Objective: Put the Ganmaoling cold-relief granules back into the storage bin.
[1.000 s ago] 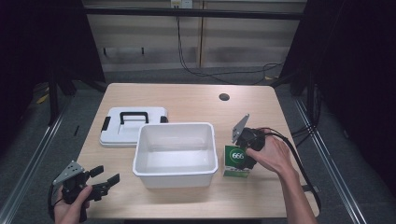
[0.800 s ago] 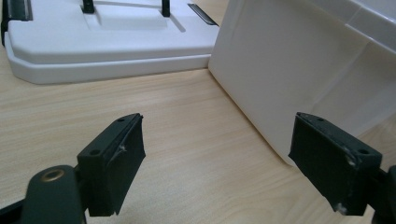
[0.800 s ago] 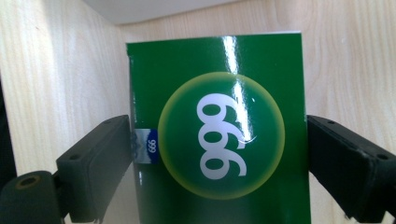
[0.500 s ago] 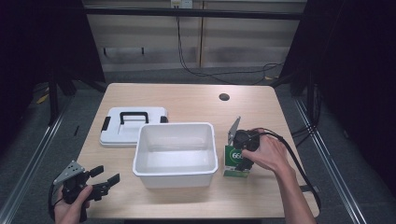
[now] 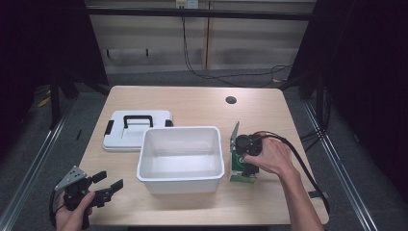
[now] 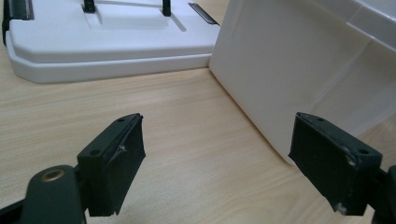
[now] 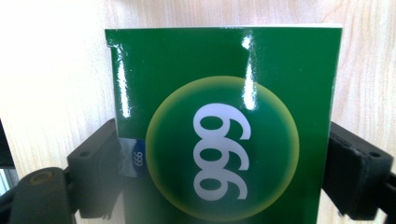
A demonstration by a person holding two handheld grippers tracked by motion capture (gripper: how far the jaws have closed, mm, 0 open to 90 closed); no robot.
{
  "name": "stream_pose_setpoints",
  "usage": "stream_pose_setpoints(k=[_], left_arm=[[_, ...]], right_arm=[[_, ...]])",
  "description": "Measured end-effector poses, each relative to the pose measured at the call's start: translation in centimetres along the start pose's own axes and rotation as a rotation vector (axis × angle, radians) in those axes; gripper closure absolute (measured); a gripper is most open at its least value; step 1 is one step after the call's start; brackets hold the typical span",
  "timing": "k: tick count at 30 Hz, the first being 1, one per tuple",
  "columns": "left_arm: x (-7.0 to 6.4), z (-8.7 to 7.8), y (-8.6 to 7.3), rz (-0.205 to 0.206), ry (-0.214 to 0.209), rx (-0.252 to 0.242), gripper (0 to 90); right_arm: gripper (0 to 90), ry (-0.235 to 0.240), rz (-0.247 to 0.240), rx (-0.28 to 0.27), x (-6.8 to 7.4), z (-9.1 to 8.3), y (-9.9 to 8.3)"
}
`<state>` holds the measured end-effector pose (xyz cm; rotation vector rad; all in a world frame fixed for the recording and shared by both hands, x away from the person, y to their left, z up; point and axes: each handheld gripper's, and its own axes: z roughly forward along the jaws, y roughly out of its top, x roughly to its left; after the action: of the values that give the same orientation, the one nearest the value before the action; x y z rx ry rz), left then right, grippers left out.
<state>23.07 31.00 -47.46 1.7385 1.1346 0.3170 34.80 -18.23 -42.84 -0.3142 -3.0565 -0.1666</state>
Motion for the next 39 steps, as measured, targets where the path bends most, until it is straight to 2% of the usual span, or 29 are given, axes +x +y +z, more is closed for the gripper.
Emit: stream_pose_setpoints(k=[7,15,16,19,23,26,27,30,39], left_arm=[[0.0,0.0,0.0,0.001,0.001,0.0,17.4],[0.0,0.0,0.0,0.002,0.0,0.0,17.4],[0.0,0.0,0.0,0.002,0.0,-0.001,17.4],[0.0,0.0,0.0,-0.003,-0.001,-0.004,17.4],[0.0,0.0,0.0,0.002,-0.002,-0.001,17.4],[0.0,0.0,0.0,-0.001,0.001,-0.008,17.4],[0.0,0.0,0.0,-0.001,0.002,-0.008,17.5],[0.0,0.0,0.0,-0.002,0.001,-0.006,17.4],[0.0,0.0,0.0,-0.004,0.0,-0.006,17.4]], right_arm=[[15.8,-0.013,0.001,-0.003,0.2,-0.1,0.0],[16.1,0.006,0.01,0.004,0.2,-0.2,0.1],[16.1,0.011,-0.003,0.001,0.2,-0.2,0.1],[16.1,0.014,0.013,0.007,0.3,-0.4,0.1],[16.1,0.011,0.001,-0.024,0.2,-1.0,0.0],[16.2,0.018,0.017,-0.049,0.4,-1.5,-0.2],[16.1,0.014,0.005,-0.053,0.2,-1.7,-0.2],[16.2,0.017,0.03,-0.057,0.3,-2.1,-0.5],[16.2,-0.024,0.037,-0.119,0.5,-4.5,-1.1]])
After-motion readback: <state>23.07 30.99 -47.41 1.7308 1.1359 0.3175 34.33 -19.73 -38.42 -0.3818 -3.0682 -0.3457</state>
